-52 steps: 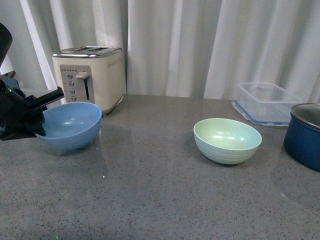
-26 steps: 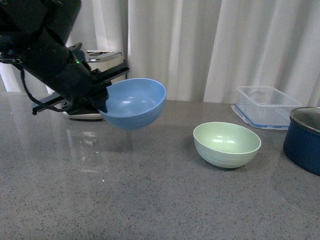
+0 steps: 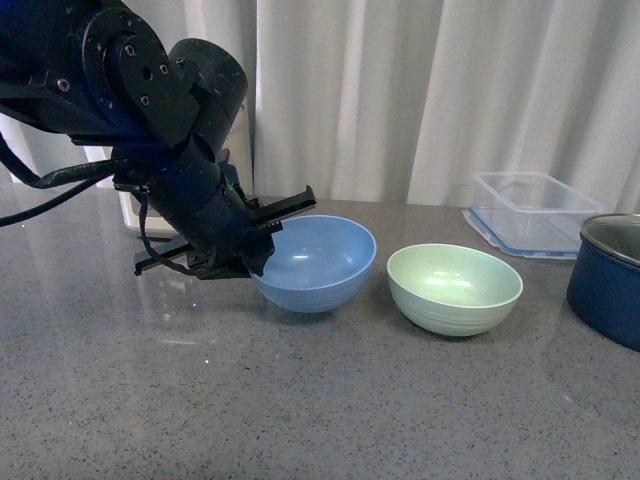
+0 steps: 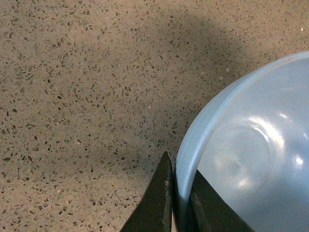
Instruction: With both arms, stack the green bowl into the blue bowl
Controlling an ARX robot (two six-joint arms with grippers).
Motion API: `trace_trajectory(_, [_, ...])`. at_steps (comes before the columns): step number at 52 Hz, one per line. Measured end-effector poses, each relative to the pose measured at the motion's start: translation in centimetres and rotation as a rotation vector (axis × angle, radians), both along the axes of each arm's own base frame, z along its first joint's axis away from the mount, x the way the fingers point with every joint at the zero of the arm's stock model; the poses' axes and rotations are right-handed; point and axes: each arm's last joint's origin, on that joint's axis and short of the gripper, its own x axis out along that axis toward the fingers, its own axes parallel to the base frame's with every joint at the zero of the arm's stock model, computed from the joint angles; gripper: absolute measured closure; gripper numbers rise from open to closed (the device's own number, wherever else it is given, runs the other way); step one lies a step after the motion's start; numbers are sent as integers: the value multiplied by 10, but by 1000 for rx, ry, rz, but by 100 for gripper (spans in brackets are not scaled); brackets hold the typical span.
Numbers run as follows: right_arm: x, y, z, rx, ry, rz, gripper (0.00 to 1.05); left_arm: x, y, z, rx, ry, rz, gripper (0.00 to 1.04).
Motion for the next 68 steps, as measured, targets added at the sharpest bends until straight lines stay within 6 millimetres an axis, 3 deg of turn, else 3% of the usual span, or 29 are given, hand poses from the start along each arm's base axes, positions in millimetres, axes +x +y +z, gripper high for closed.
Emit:
trace_trajectory(15, [0, 0, 0, 0, 0, 0, 10, 1, -4, -8, 28, 36, 10, 100])
trace_trajectory(25, [0, 0, 0, 0, 0, 0, 10, 1, -5, -4, 8, 21, -11, 61])
trace_trajectory(29, [0, 0, 0, 0, 0, 0, 10, -1, -5, 2, -2, -15, -18, 51])
trace_trajectory(32, [0, 0, 0, 0, 0, 0, 10, -8, -3, 15, -8, -91, -27, 38])
trace_trajectory(38, [0, 0, 0, 0, 0, 0, 10, -36, 8, 58, 63, -458, -16, 14])
trace_trajectory(41, [0, 0, 0, 0, 0, 0, 10, -64, 24, 79, 186, -695, 82, 26])
trace_trajectory(44, [0, 0, 0, 0, 0, 0, 10, -94, 41, 79, 246, -810, 96, 40])
trace_trajectory(50, [0, 0, 0, 0, 0, 0, 10, -127, 63, 47, 304, -803, 81, 62])
trace_trajectory(55, [0, 0, 0, 0, 0, 0, 10, -151, 80, 9, 338, -733, 70, 81])
trace_trajectory(59, [0, 0, 0, 0, 0, 0, 10, -175, 91, -4, 341, -735, 66, 99])
trace_trajectory(68, [0, 0, 0, 0, 0, 0, 10, -211, 105, -19, 343, -751, 59, 101])
